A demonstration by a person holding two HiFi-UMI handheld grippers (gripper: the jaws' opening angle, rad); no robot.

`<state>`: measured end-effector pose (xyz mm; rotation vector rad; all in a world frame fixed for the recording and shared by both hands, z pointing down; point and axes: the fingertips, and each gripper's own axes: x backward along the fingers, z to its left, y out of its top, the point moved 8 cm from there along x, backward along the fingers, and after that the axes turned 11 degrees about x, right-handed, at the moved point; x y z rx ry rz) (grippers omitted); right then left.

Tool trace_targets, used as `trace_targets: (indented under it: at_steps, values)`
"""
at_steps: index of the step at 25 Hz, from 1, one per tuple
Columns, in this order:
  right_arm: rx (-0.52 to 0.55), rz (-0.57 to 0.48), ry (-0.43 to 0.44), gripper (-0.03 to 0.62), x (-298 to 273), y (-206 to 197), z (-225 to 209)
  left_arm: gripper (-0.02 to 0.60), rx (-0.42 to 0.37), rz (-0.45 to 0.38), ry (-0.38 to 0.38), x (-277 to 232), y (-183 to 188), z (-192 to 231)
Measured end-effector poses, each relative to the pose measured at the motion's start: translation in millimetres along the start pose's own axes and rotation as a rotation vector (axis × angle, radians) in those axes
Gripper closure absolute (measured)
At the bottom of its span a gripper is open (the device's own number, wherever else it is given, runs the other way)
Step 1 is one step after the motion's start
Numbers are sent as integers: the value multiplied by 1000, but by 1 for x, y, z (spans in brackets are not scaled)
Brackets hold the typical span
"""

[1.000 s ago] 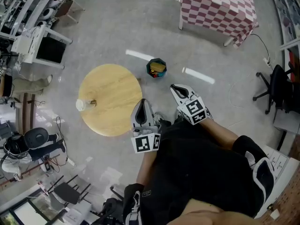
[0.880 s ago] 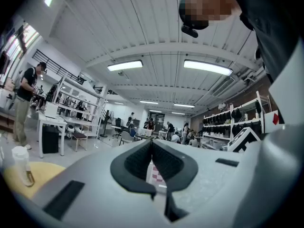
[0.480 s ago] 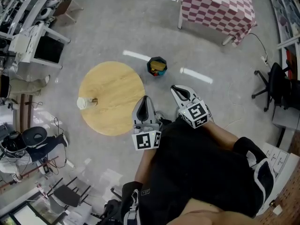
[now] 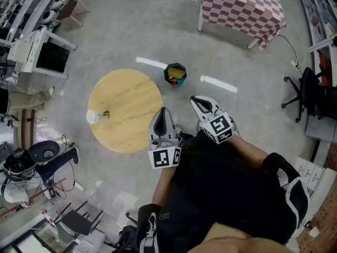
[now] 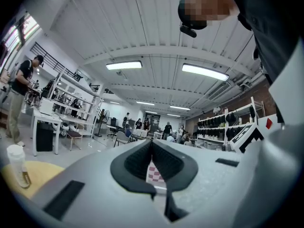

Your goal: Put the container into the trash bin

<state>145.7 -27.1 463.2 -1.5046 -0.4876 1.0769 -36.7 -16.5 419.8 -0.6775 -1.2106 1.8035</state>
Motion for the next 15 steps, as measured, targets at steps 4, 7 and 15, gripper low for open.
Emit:
trace_targets:
  at_steps: [4, 7, 15]
  values:
    - [0, 2, -3, 566, -1, 1, 1, 572, 1, 1, 0, 1, 1, 2]
    - [-1, 8, -4, 566, -3, -1, 1, 572, 5, 0, 5, 1, 0, 4]
    - [1, 10, -3, 566, -5, 0, 2, 572, 9, 2, 1, 0, 1, 5]
